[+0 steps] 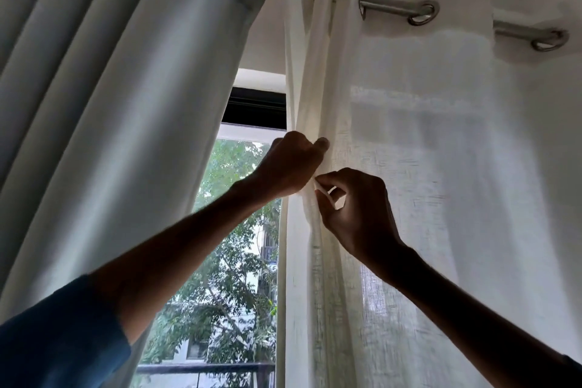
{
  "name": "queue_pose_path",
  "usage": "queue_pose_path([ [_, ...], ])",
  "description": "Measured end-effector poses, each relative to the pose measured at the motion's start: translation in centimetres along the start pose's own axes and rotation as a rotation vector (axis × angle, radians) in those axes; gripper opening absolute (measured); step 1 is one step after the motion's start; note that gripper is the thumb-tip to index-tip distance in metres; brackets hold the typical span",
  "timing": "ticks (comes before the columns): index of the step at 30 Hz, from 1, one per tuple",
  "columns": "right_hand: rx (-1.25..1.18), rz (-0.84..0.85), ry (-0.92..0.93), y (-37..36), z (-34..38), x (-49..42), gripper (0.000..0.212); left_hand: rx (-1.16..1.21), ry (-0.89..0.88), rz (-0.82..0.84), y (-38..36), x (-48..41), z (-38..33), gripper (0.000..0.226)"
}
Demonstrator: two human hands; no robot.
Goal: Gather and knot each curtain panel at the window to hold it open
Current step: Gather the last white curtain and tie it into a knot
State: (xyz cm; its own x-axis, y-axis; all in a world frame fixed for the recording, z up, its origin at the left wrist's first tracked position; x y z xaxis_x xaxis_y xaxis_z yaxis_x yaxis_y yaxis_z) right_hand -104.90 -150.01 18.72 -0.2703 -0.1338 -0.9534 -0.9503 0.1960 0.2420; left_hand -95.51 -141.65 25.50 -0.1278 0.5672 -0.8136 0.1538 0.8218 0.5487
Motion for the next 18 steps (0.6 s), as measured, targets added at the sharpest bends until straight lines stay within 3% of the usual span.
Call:
queue_pose_path([
  [5,-0.023,0.08,0.026,0.6,0.4,0.4,0.013,-0.018,0.027,-0.112,-1.0,-0.6,0.0,0.049],
  [7,-0.116,0.16,0.032,1.4,0.3,0.3,0.002,-0.059,0.051,-0.171,-1.2,-0.9,0.1,0.046],
  [10,-0.275,0.262,-0.061,3.3,-0.9,0.1,0.011,-0.12,0.027,-0.234,-1.6,-0.7,-0.4,0.041],
  [14,-0.051,-0.07,-0.177,7.0,-6.5,-0.5,0.003,-0.181,-0.057,-0.354,-2.4,0.1,-0.6,0.034],
  [16,0.148,-0.213,-0.268,9.0,-9.5,-0.8,0.022,-0.184,-0.113,-0.391,-2.9,0.1,-0.5,0.038],
  [18,0.256,-0.253,-0.402,10.7,-12.4,-1.3,0.056,-0.17,-0.149,-0.41,-3.4,-0.2,-0.2,0.037],
])
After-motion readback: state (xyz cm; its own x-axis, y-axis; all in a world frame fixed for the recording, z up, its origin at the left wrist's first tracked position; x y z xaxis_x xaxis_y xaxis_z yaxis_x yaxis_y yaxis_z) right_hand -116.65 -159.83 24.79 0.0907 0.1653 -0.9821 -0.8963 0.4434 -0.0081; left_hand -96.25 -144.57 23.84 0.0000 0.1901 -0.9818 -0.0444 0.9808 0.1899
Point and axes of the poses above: each hand's wrist, its own x-axis away from the middle knuckle, its own y-axis out of the back of the hand, z = x × y, the point moved 4 cm from there along -x, towards the middle knuckle, and after that the axes turned 13 degrees about z, right-handed, at the moved point
